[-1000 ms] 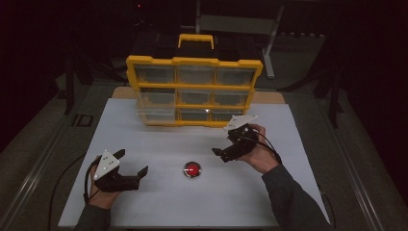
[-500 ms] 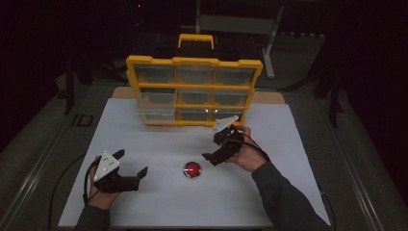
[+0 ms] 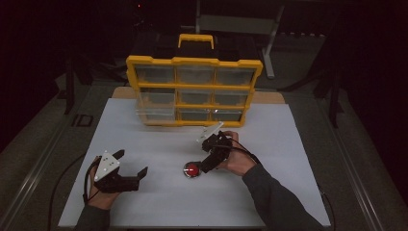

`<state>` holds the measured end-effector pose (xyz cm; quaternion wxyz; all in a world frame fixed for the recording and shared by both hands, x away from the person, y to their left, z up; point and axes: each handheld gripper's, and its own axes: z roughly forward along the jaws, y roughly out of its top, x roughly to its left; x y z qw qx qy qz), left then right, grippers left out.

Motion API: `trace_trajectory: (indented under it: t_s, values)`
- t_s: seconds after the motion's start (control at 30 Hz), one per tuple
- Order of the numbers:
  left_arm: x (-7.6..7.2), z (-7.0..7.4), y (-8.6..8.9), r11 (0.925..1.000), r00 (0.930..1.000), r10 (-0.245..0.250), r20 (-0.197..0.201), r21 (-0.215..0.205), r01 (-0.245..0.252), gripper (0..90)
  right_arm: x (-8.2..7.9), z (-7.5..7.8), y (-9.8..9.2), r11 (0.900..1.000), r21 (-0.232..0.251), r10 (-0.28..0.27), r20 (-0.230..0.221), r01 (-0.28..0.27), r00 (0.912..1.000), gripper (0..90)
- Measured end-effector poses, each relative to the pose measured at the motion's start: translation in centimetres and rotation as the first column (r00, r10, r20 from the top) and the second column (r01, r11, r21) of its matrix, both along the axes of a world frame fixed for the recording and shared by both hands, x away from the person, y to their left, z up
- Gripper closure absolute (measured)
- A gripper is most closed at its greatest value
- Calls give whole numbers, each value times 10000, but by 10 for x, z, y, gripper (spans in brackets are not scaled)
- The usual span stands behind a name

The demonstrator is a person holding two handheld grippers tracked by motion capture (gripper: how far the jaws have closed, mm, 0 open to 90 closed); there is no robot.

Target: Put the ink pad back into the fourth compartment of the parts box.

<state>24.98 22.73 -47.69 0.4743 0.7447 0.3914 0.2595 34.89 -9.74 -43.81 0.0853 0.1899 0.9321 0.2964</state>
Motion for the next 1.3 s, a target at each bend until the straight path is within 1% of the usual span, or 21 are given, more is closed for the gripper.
trace_trajectory:
  t_s: [0.3,0.37,0.47,0.67,0.83,1.0,1.2,1.3]
  values:
    - [0,0,-1,10000,10000,-28,18,33,28,0,-3,-7,12,9994,-240,257,-239,-263,9994,79]
    - [-1,0,-1,10000,10000,-34,16,40,33,0,-4,-9,14,9986,-374,371,-286,-381,9989,79]
    - [-1,1,-1,10000,10000,-39,32,63,39,0,-4,-11,16,9983,-403,410,-369,-425,9985,79]
    - [-1,1,-1,10000,10000,-46,37,79,45,0,-5,-21,24,9962,-563,627,-556,-658,9965,79]
    - [-2,1,-1,10000,10000,-41,37,76,40,0,-4,-29,30,9943,-746,705,-768,-762,9946,79]
    - [-2,1,-1,10000,10000,-47,39,85,47,0,-2,-37,33,9929,-911,672,-1008,-765,9926,80]
    - [-2,1,-1,9999,10000,-51,31,98,50,0,-1,-45,36,9922,-985,646,-1140,-760,9914,80]
    - [-2,0,-1,9999,10000,-49,25,107,49,0,0,-47,37,9911,-1033,716,-1155,-837,9907,80]
